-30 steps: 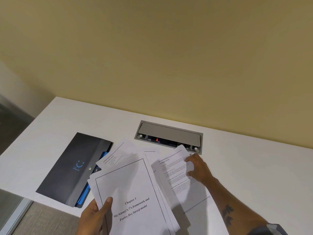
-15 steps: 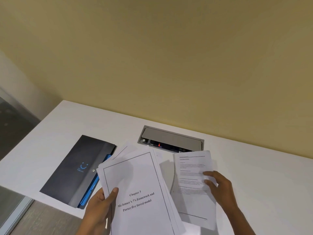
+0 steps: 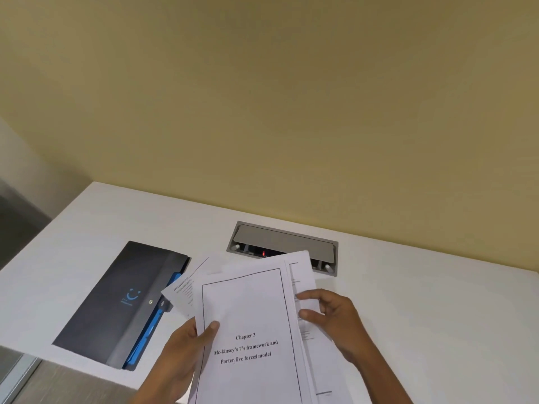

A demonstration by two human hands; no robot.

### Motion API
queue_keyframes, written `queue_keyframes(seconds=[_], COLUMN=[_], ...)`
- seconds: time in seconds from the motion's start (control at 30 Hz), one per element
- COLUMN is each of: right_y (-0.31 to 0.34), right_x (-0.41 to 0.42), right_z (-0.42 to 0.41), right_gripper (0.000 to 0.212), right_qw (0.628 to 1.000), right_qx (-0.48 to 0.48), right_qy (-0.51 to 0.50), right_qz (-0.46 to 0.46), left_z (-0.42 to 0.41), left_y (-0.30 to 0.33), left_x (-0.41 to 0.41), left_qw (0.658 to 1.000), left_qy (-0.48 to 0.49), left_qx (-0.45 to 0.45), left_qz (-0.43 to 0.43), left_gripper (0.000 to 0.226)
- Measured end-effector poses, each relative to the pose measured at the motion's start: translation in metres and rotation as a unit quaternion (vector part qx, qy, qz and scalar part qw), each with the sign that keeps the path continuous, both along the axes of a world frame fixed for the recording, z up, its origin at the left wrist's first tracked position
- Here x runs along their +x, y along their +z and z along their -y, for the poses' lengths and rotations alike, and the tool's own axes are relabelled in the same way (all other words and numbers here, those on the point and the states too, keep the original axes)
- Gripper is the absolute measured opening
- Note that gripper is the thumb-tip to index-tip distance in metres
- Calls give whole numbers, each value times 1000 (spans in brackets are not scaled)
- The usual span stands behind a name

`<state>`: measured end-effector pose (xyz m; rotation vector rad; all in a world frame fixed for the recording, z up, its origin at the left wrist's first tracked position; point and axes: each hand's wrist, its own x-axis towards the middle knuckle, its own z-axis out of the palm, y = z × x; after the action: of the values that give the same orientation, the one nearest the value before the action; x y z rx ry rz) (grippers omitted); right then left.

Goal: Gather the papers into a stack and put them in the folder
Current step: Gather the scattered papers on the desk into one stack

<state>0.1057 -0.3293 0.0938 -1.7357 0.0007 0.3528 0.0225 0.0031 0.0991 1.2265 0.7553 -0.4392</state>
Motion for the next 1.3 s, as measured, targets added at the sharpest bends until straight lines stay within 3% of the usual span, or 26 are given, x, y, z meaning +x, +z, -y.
queue_keyframes(seconds=[0.2,0.33,0.53,0.73,0.87,1.0,1.17,1.3], right_y=[-5,-3,-10,-33,-53,-68,-89,-99], right_x=[-16,-18,-8,23,46,60,59,60], right_z=[-41,-62,-85,-106,-129,-153,-178,-188], right_gripper=[41,47,32,7,47,82,98,101], right_qw=[992,989,981,990,962,922,857,846], right_qx=[98,101,121,-48,-253,-356,-486,-508], right_qy=[57,82,94,29,66,145,173,160], right_qz=[-55,-71,-116,-132,-75,-41,12,-2], left_z=[0,-8,-25,-54,-73,-84,-98,-107], left_y=[-6,-8,-20,-36,-45,-37,-34,-43], left_x=[-8,-13,-29,-50,-62,-67,-70,-71], left_qw=[1000,998,993,979,970,967,960,957], left_qy=[2,6,58,142,181,180,172,198], left_qx=[-5,12,96,140,154,180,215,205], left_qz=[-28,-61,-42,-40,-42,-29,-42,-60], left_gripper=[28,26,22,27,30,21,24,20])
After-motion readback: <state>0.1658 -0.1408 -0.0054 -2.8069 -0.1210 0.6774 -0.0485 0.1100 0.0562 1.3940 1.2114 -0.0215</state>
